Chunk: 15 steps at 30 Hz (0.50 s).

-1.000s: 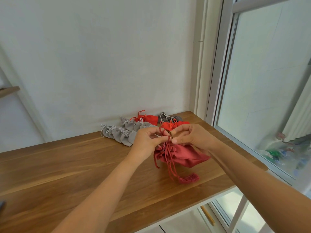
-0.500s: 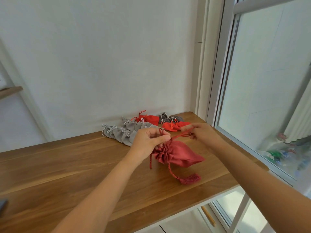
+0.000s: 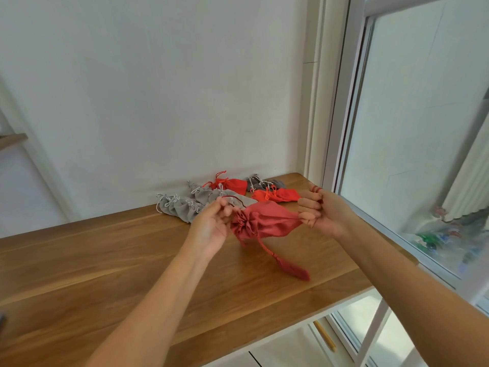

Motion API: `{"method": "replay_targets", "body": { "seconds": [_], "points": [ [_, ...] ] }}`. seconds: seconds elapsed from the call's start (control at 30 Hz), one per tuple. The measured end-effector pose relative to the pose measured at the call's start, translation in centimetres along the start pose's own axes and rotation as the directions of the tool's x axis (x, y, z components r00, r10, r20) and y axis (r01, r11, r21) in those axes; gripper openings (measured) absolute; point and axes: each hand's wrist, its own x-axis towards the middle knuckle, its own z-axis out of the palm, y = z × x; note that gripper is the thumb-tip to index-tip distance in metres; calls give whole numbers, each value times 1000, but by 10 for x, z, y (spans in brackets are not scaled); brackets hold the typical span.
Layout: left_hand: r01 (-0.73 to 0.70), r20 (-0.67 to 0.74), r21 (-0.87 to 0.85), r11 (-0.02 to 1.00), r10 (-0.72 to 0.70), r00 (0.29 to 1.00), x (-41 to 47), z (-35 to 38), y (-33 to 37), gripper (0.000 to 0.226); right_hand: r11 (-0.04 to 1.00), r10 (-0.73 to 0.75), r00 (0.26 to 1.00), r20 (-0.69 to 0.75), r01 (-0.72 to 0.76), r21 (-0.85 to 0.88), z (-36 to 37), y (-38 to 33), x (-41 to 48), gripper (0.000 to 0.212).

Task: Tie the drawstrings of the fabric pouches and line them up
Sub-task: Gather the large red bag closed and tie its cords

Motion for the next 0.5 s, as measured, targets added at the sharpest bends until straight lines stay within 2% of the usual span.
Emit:
{"method": "replay_targets", "body": {
  "seconds": [0.07, 0.2, 0.33, 0.5],
  "points": [
    [8, -8, -18, 1000, -8, 1000, 0, -2, 0, 33, 992, -23, 999, -45, 17, -122, -6, -3, 0, 61],
    [19, 4, 122, 992, -20, 1000, -2, 0, -9, 31, 900, -170, 979, -115, 107, -422, -11, -6, -1, 57],
    [54, 48, 274, 960, -70, 996, -5, 1, -12, 31, 879, -196, 970, -142, 110, -464, -15, -9, -8, 60],
    [72, 34, 429, 901, -95, 995, -7, -3, -20, 29, 810, -196, 961, -195, 46, -585, -22, 3, -13, 49]
  ]
}}
